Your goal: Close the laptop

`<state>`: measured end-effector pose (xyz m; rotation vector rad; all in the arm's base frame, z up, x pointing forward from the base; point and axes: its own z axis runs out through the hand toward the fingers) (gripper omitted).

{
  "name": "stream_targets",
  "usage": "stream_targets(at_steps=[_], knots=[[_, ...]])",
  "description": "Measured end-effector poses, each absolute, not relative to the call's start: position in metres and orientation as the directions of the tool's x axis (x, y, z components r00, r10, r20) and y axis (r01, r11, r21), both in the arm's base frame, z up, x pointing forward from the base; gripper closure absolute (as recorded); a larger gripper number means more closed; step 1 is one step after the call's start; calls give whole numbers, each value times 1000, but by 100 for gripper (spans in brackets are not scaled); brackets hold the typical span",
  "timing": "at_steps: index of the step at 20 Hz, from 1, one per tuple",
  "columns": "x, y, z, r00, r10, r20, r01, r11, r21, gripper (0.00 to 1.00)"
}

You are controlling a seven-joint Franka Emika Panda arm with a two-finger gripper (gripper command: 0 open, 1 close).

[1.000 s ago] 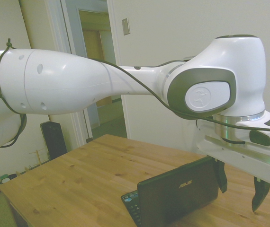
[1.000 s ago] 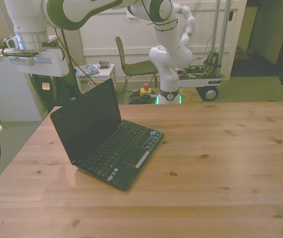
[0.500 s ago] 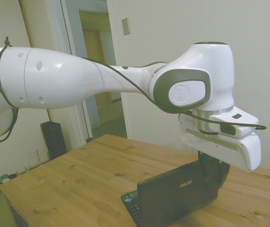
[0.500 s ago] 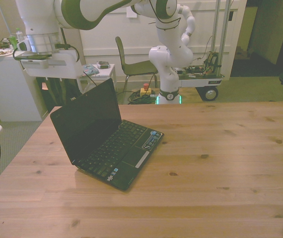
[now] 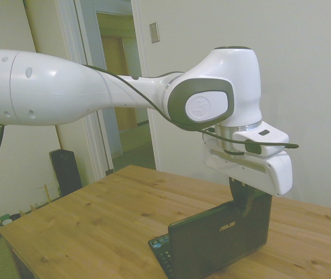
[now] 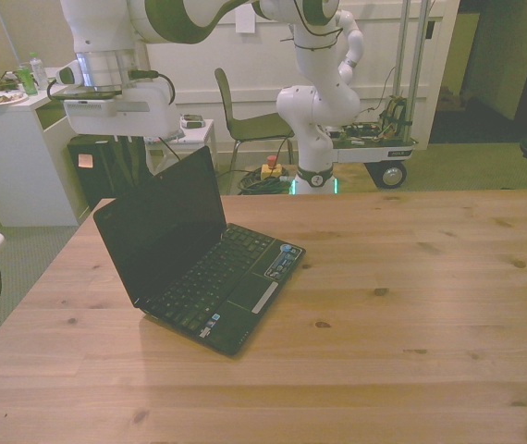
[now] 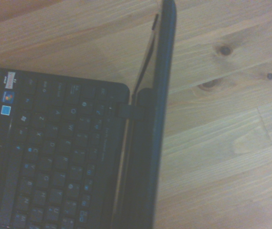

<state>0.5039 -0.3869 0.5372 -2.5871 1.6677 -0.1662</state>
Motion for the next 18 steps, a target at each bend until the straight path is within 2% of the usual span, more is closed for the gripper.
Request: stream_targets(at_steps=[7, 18], knots=[[532, -367, 524, 429, -900, 76, -894, -435, -108, 100], [601, -298, 519, 484, -870, 95, -865, -492, -97, 100]])
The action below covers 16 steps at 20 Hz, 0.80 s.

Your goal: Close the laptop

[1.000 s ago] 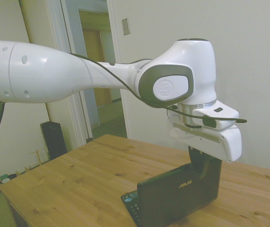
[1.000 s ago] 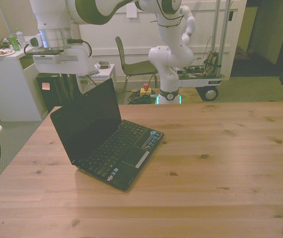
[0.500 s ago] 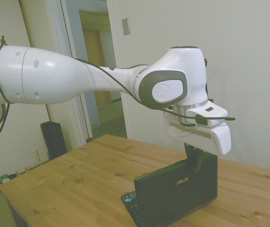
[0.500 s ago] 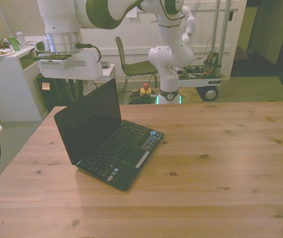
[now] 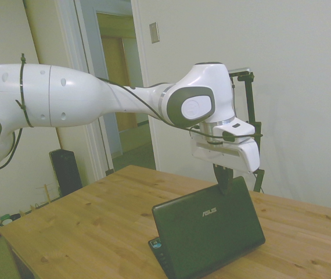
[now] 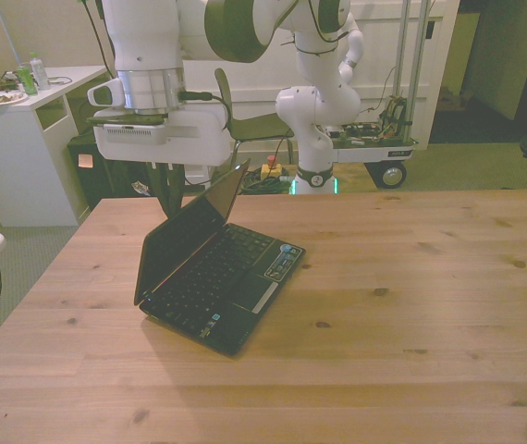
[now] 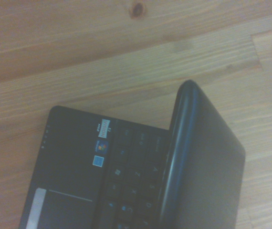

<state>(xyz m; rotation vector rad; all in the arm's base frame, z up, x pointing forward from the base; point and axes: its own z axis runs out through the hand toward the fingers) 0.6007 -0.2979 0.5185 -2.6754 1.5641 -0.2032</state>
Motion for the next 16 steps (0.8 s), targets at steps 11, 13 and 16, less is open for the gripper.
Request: stream_targets(at_steps=[11, 13, 16], knots=[[636, -269, 439, 524, -851, 35, -849, -525, -66, 100], [636, -264, 424, 528, -849, 28, -847, -529, -62, 100], [632, -257, 412, 531, -847, 18, -845, -531, -63, 100]])
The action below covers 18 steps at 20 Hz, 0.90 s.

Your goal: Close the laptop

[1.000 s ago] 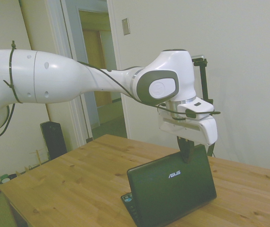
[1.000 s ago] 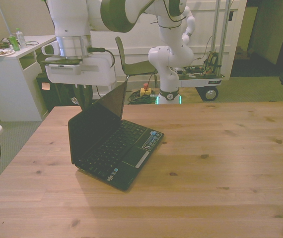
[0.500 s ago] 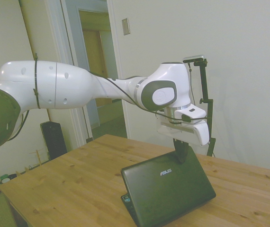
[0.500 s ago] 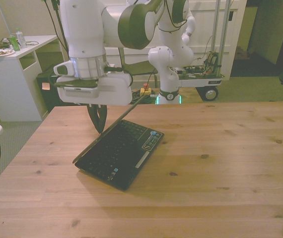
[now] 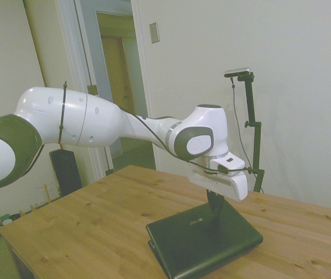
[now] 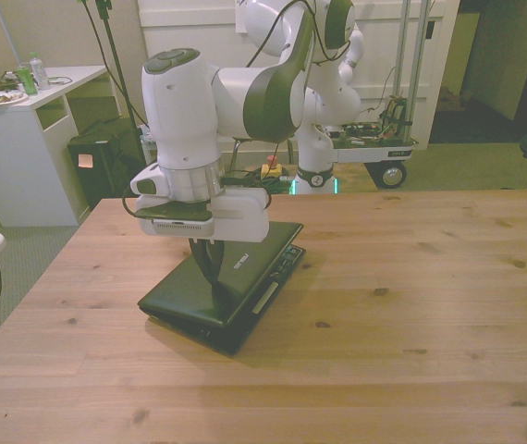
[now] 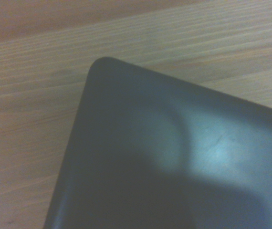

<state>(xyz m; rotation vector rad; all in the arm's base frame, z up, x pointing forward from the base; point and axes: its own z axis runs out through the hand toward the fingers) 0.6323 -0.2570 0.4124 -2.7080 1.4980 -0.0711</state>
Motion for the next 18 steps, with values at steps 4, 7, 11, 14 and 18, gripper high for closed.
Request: stream_targets(at_steps=[4, 7, 11, 14, 18], knots=[[620, -243, 437, 540, -841, 32, -836, -540, -92, 100], [603, -227, 468, 552, -833, 49, -824, -553, -124, 100], [578, -218, 470, 550, -834, 33, -826, -549, -129, 100], [577, -221, 448, 540, -841, 24, -834, -539, -117, 100], [594, -230, 420, 532, -847, 19, -842, -531, -101, 100]])
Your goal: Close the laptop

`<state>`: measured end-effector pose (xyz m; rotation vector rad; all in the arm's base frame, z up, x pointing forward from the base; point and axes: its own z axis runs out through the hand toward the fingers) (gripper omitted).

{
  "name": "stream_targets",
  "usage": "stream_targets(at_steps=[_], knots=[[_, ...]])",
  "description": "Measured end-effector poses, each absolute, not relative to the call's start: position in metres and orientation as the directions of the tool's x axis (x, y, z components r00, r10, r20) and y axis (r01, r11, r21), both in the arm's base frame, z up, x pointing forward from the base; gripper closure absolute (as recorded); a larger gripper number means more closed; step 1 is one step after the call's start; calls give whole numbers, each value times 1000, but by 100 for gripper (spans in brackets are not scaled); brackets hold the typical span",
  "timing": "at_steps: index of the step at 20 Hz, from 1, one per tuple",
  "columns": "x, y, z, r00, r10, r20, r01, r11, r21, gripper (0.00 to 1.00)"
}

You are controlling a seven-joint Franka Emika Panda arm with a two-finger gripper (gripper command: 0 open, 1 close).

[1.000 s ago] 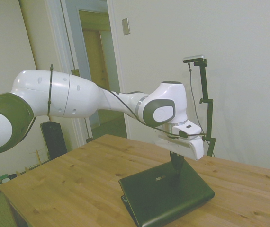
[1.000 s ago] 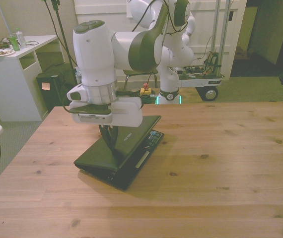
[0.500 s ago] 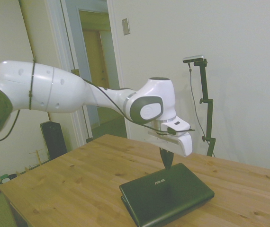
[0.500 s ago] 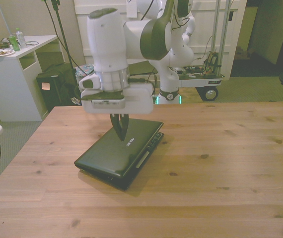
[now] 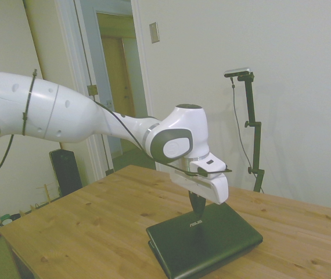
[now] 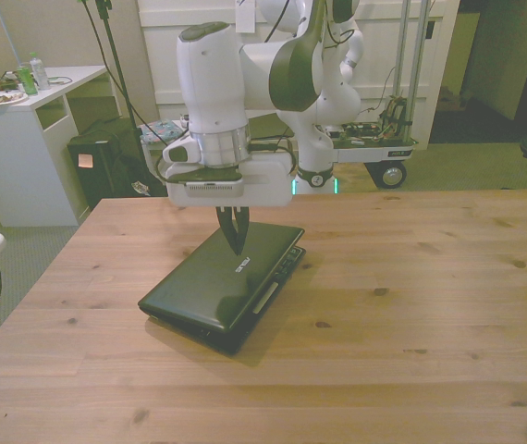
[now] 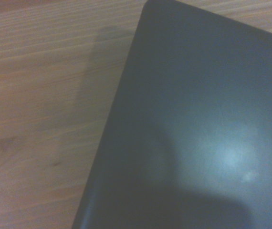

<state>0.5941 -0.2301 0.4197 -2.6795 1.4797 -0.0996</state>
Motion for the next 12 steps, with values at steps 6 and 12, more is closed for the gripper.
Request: stream_targets(at_steps=[6, 12], knots=[[617, -244, 384, 517, -856, 4, -853, -515, -84, 100], [610, -227, 472, 537, -842, 61, -832, -540, -131, 100]])
